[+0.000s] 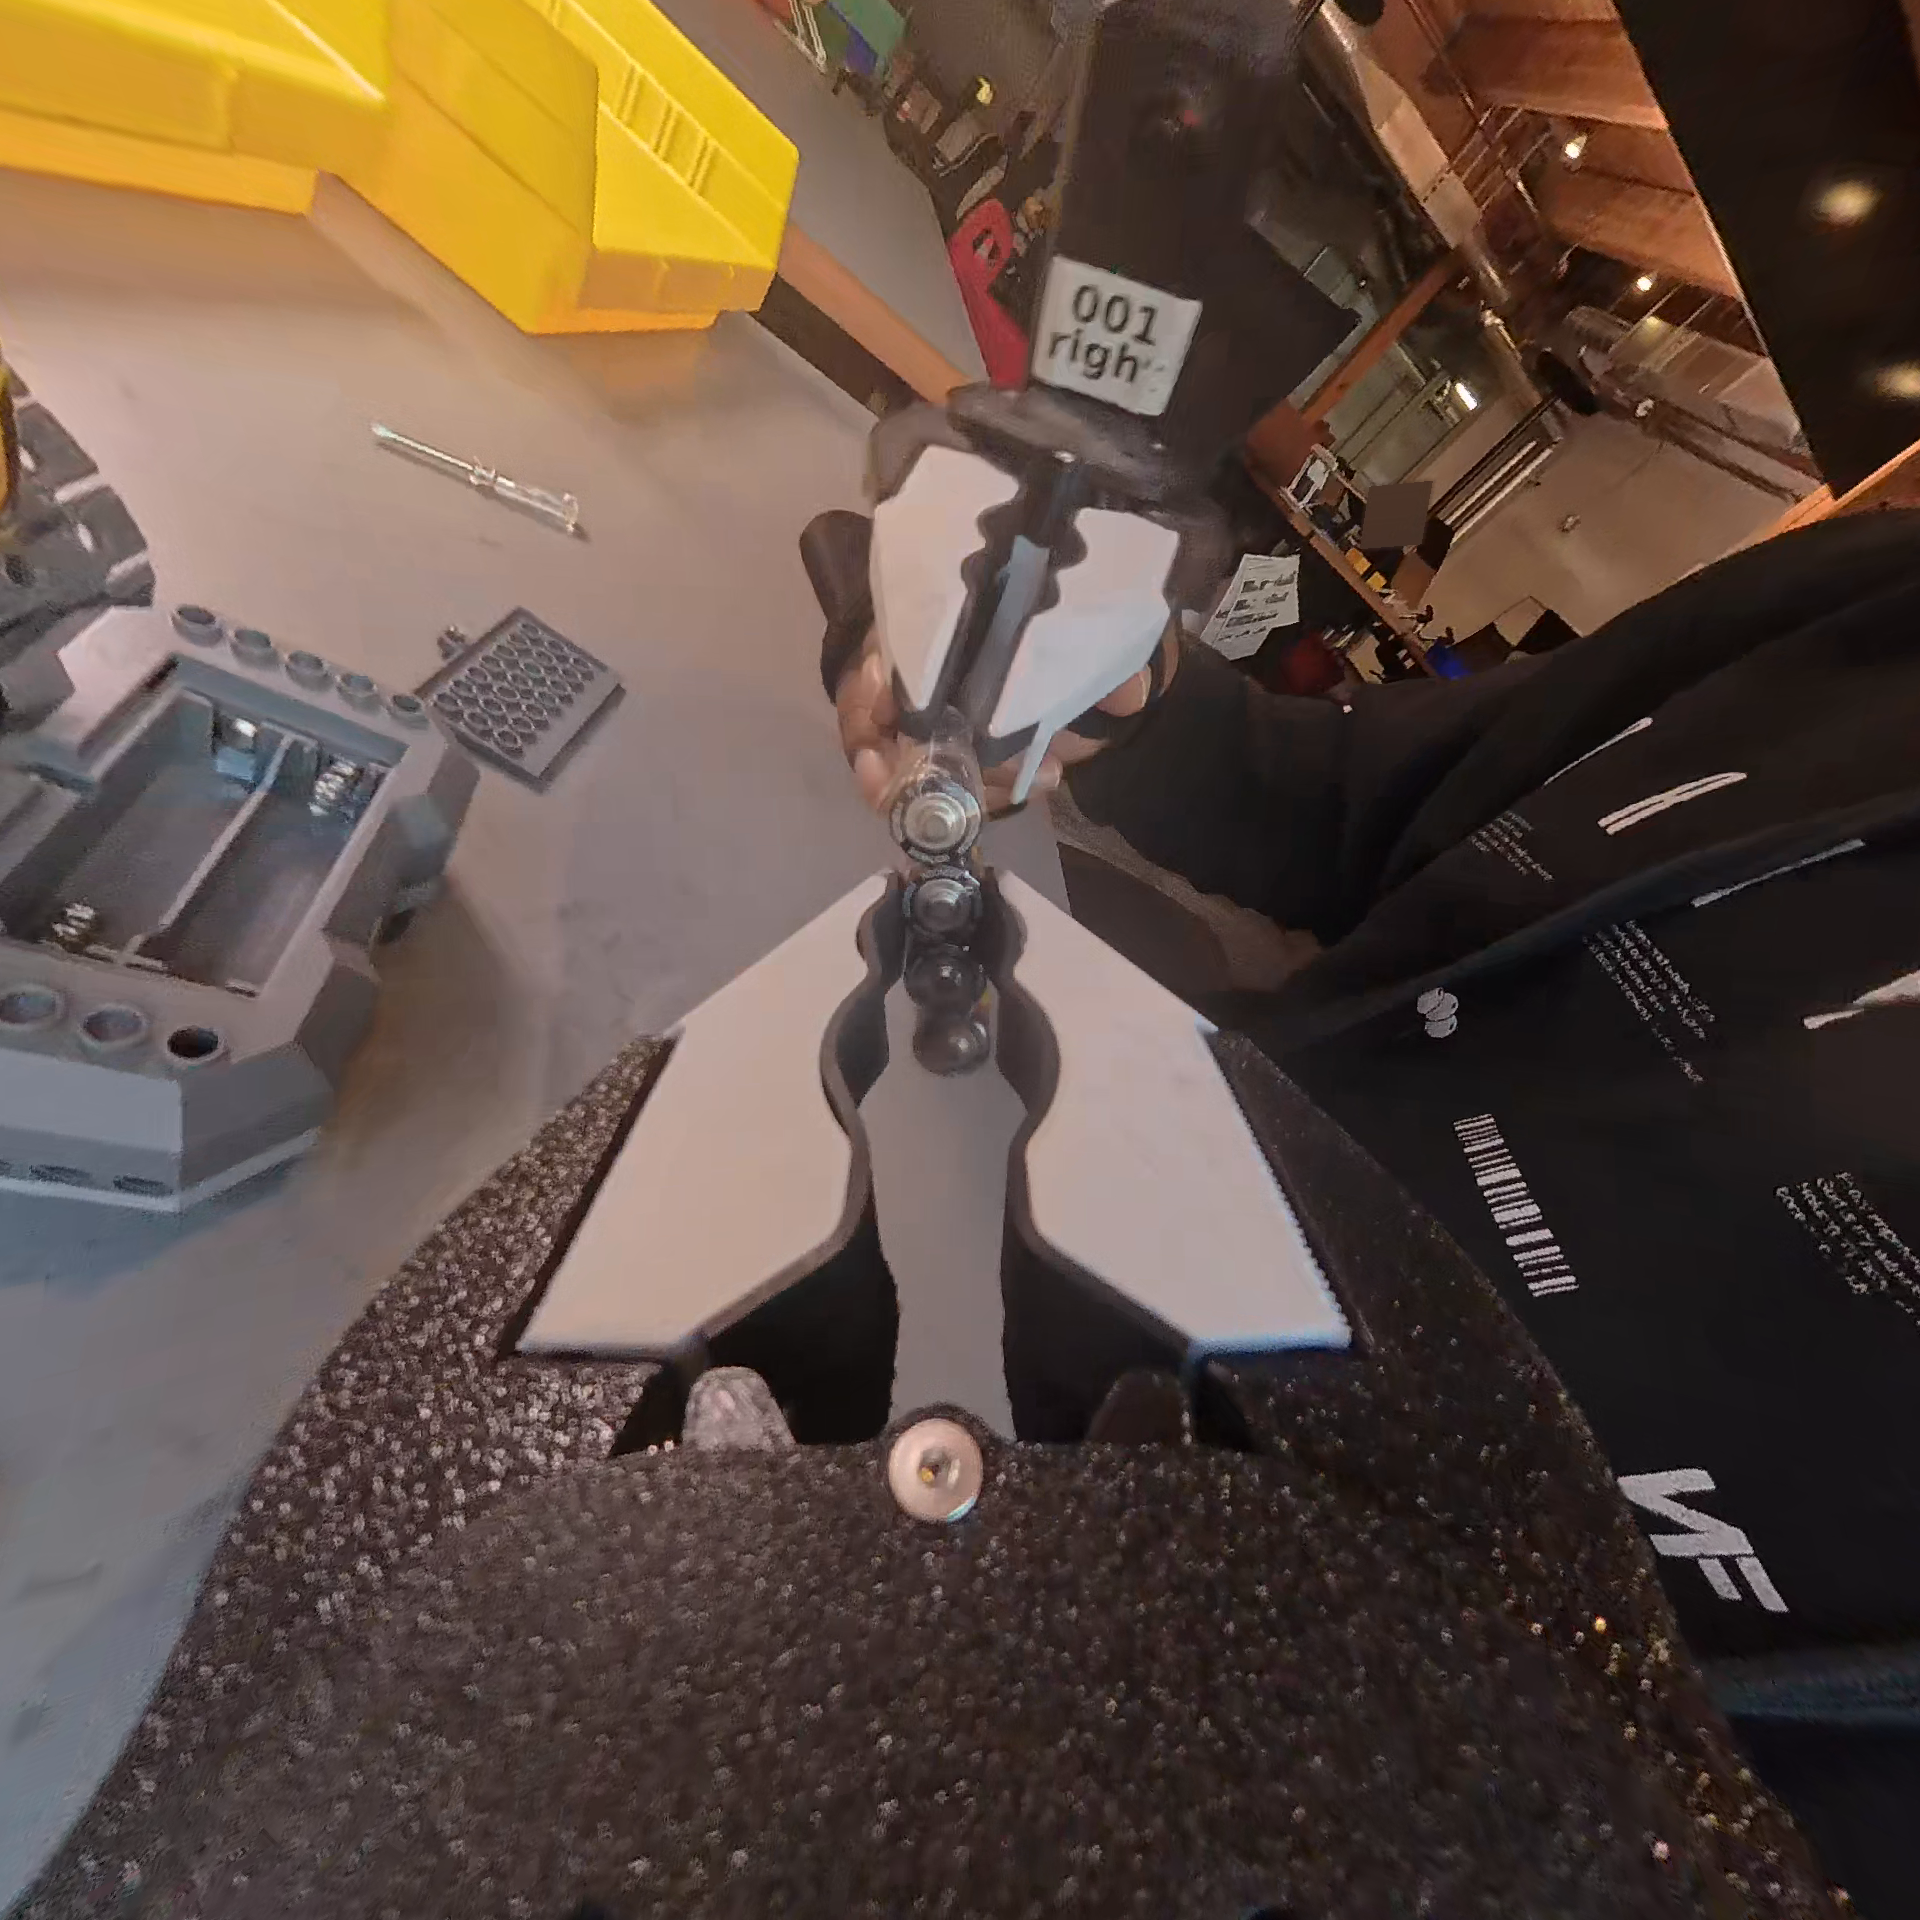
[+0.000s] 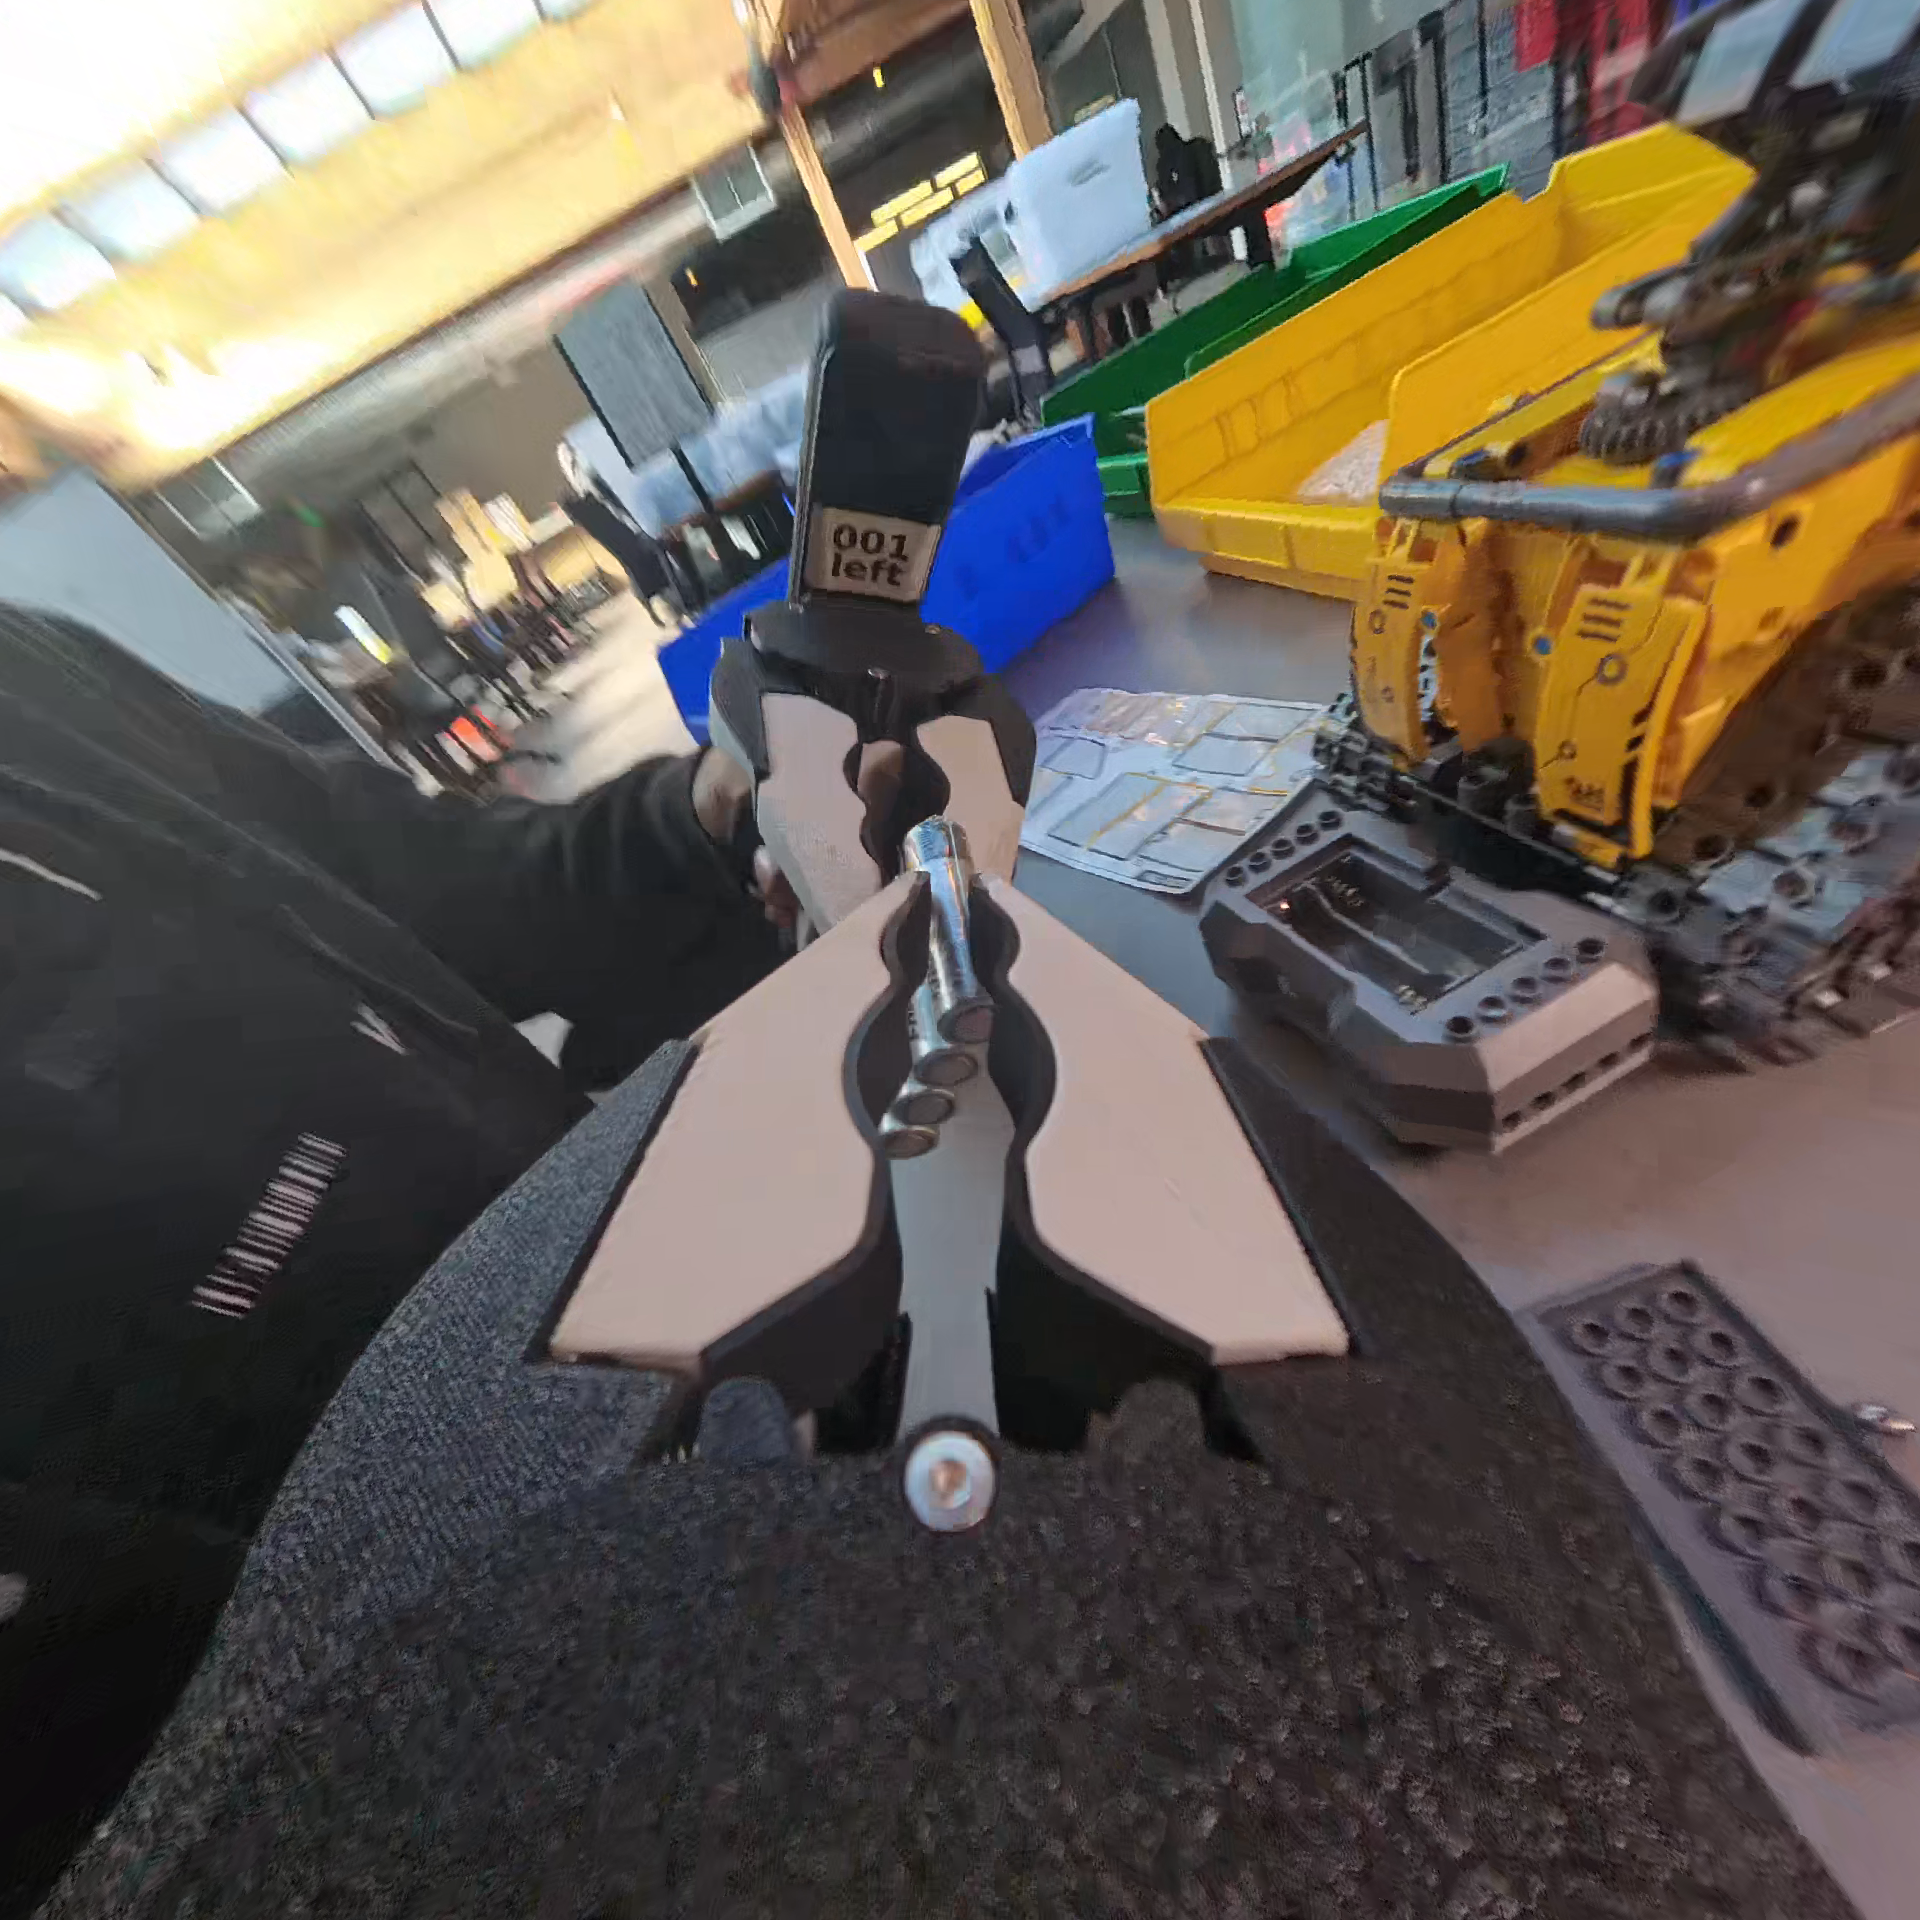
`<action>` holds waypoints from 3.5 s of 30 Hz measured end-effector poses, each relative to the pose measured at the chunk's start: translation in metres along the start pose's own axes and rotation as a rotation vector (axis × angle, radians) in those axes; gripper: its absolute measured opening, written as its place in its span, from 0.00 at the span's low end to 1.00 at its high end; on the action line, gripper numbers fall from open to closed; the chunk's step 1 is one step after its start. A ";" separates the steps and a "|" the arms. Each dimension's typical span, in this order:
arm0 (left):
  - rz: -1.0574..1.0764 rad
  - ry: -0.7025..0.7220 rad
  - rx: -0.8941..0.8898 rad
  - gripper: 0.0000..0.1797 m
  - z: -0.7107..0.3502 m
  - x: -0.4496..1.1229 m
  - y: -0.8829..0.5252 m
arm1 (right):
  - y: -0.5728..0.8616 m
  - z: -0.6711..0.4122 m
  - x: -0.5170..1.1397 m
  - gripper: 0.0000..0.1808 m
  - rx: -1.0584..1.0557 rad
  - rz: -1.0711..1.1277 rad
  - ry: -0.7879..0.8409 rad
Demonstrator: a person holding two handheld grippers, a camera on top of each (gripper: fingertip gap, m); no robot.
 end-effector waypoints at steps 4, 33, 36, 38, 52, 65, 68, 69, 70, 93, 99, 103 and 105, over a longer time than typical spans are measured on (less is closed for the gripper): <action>-0.027 -0.055 -0.008 0.07 0.007 0.004 0.001 | -0.012 -0.002 0.004 0.11 -0.303 0.066 -0.281; 0.150 -0.126 0.391 0.07 0.012 0.016 0.024 | 0.008 0.024 -0.001 0.07 0.285 -0.654 -0.165; 0.035 -0.184 0.293 0.07 0.011 0.013 0.010 | 0.019 0.015 0.003 0.07 0.150 -0.447 -0.286; -0.062 -0.246 0.270 0.07 0.015 0.015 0.001 | 0.024 0.017 0.007 0.08 0.037 -0.336 -0.376; -0.161 -0.409 0.231 0.07 0.013 0.024 -0.011 | 0.007 0.002 0.026 0.09 -0.577 -0.235 -0.678; -0.081 -0.373 -0.002 0.07 0.017 0.015 -0.025 | -0.008 0.011 0.013 0.08 -0.893 -0.198 -0.597; -0.062 -0.377 -0.049 0.07 0.019 0.014 -0.027 | -0.009 0.015 0.007 0.08 -0.912 -0.195 -0.569; -0.060 -0.373 -0.069 0.07 0.019 0.013 -0.028 | -0.009 0.016 0.004 0.08 -0.920 -0.182 -0.559; -0.059 -0.369 -0.086 0.07 0.020 0.013 -0.029 | -0.008 0.017 0.001 0.08 -0.927 -0.165 -0.551; -0.249 -0.226 0.121 0.27 0.001 -0.010 -0.016 | 0.017 -0.017 -0.033 0.07 -0.370 -0.132 -0.132; -0.211 0.084 0.349 0.24 -0.017 -0.005 0.008 | 0.010 -0.043 -0.004 0.08 -0.253 -0.210 0.091; -0.206 0.134 0.407 0.06 -0.020 -0.010 0.014 | 0.006 -0.035 0.022 0.07 -0.267 -0.248 0.098; -0.216 0.115 0.411 0.06 -0.018 -0.012 0.014 | 0.008 -0.030 0.026 0.07 -0.247 -0.256 0.101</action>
Point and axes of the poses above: each gripper's, where its closed fingertips meet, x out along the fingers, z out of its underside, y = z × x across the jaws, the point moved 9 cm from there along -x, back along the fingers, and after that the axes turned 2 degrees about -y, right-handed, at the moved point
